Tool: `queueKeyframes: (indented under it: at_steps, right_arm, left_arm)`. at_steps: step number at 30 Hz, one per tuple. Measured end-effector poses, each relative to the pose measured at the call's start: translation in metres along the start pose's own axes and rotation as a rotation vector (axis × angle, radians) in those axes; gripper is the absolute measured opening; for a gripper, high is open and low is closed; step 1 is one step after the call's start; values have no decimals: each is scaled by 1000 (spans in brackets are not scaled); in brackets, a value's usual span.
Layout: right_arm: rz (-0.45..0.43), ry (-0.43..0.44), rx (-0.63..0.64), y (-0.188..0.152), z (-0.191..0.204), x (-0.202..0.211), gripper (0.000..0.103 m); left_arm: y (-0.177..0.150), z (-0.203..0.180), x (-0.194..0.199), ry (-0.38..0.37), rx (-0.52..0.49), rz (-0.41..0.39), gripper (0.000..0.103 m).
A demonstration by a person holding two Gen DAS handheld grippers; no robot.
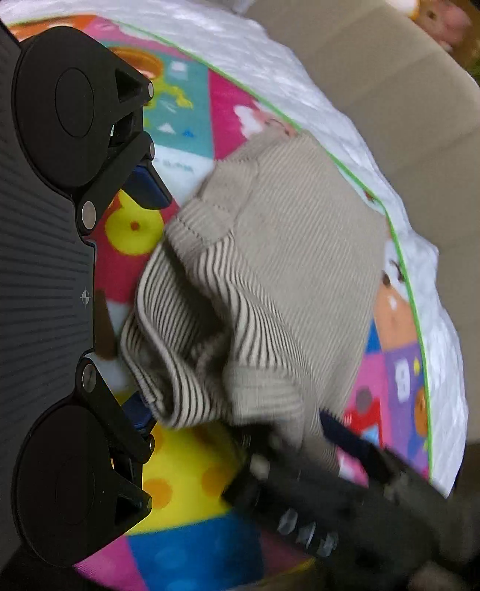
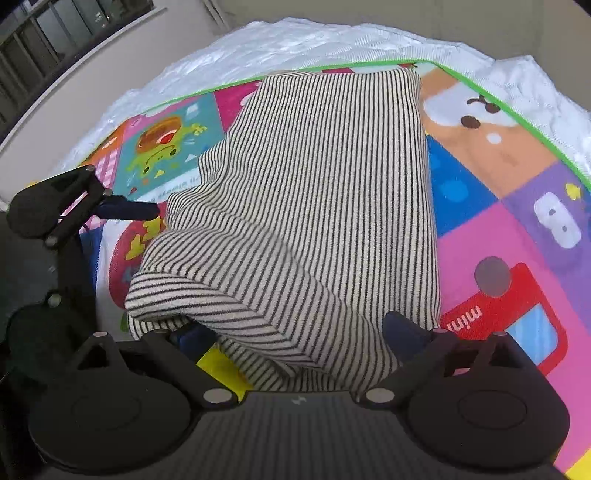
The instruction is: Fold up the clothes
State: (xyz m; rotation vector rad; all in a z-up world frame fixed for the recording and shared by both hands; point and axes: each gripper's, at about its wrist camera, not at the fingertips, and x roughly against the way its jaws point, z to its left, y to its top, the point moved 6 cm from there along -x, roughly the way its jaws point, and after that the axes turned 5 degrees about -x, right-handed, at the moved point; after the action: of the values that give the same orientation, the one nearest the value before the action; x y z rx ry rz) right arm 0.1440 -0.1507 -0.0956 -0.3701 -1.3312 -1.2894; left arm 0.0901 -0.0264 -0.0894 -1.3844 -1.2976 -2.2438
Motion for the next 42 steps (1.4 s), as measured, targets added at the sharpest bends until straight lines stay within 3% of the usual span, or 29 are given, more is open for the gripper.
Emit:
queueKeyframes:
  at_steps: [6,10,13,17,18,19,20,21,23,25,28,32,36,38,42]
  right_arm:
    - [-34,-33,100,1,6,23,100]
    - [-77,-161,393,-11,22,45,103]
    - [-56,-225,544,-26,33,36,103]
    - [-91,-322,694,-38,50,8,101]
    - [-104,-344,743,-41,54,0,88]
    - [-105,-343,747,-40,55,1,69]
    - [-106,-341,751,-40,56,2,58]
    - [-107,-340,755,-39,57,3,37]
    - [-109,-338,763,-38,60,5,32]
    - [-97,-329,781,-39,62,12,29]
    - [-11,-273,821,-51,67,23,27]
    - [84,-216,915,-64,81,42,27]
    - [46,-223,1007,-26,91,72,28]
    - [42,-226,1057,3,92,73,28]
    - [96,-222,1136,54,89,35,30]
  left_arm:
    - [-3,29,-4,25,156,-33,103]
    - [-5,48,-6,41,259,-54,103]
    - [-4,57,-12,27,316,-43,103]
    - [-6,62,-12,21,350,-44,103]
    - [-6,62,-12,21,350,-43,103]
    - [-6,61,-11,21,351,-43,103]
    - [-6,62,-10,20,354,-42,103]
    - [-7,63,-9,19,360,-41,103]
    - [-8,71,5,8,410,-79,103]
    - [-6,89,23,-35,517,-167,103]
    - [4,119,32,-43,608,-229,103]
    - [21,129,-17,44,448,-90,103]
    - [10,120,-65,41,333,36,103]
    - [2,123,-72,5,341,38,103]
    - [-13,159,-62,-58,544,-43,103]
